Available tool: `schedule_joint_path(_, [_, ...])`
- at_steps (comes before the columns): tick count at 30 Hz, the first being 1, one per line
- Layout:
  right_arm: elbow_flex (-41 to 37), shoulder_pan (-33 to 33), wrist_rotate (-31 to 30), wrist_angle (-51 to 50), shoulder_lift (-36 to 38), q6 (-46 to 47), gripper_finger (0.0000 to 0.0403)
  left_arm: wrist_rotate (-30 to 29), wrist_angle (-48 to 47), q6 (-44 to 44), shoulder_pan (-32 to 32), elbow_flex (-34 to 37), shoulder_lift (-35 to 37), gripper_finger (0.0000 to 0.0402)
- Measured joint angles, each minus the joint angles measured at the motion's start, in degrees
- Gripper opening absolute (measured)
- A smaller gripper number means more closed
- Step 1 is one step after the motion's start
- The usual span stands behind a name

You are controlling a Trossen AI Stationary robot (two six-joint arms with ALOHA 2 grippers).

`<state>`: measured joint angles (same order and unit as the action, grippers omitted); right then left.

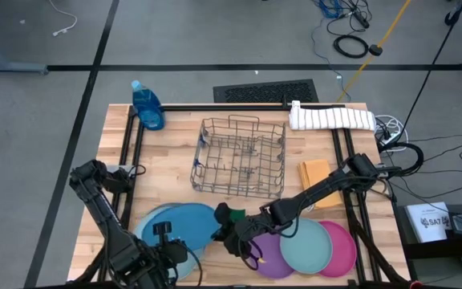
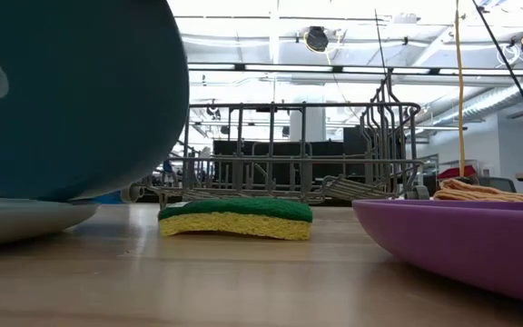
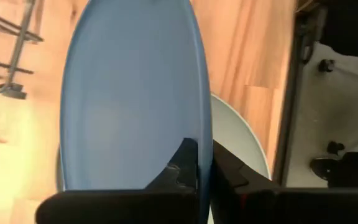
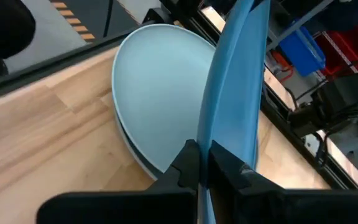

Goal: Sort dishes
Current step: Put the blue plate in the dish rack

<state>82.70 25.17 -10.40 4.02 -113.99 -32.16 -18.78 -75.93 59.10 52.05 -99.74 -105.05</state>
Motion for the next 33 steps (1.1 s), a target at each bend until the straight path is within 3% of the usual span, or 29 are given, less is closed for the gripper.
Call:
schedule_joint_path(7, [0.02, 1.58, -4.93, 3.17, 0.2, -2.71, 0.0118, 0.46, -2.01, 0.58, 0.09, -2.11, 1.02, 0.0004])
schedule_joint_path(15, [0.02, 4.04, -24.11, 5.45, 0.34, -9.27, 0.0238, -2.04, -12.27, 1.13, 0.07, -10.22, 1.2, 0.0004])
schedule_joint_path(24, [0.0, 5.83, -40.02, 8.2, 2.23, -16.54, 0.0257, -7.33, -14.0, -1.24, -0.26, -12.24, 3.22, 0.0004])
schedule_joint_path(33, [0.0, 7.45, -47.93, 7.57, 7.93, -17.71, 0.0257, -22.49, -14.18, -1.83, -0.46, -12.24, 10.71, 0.0003])
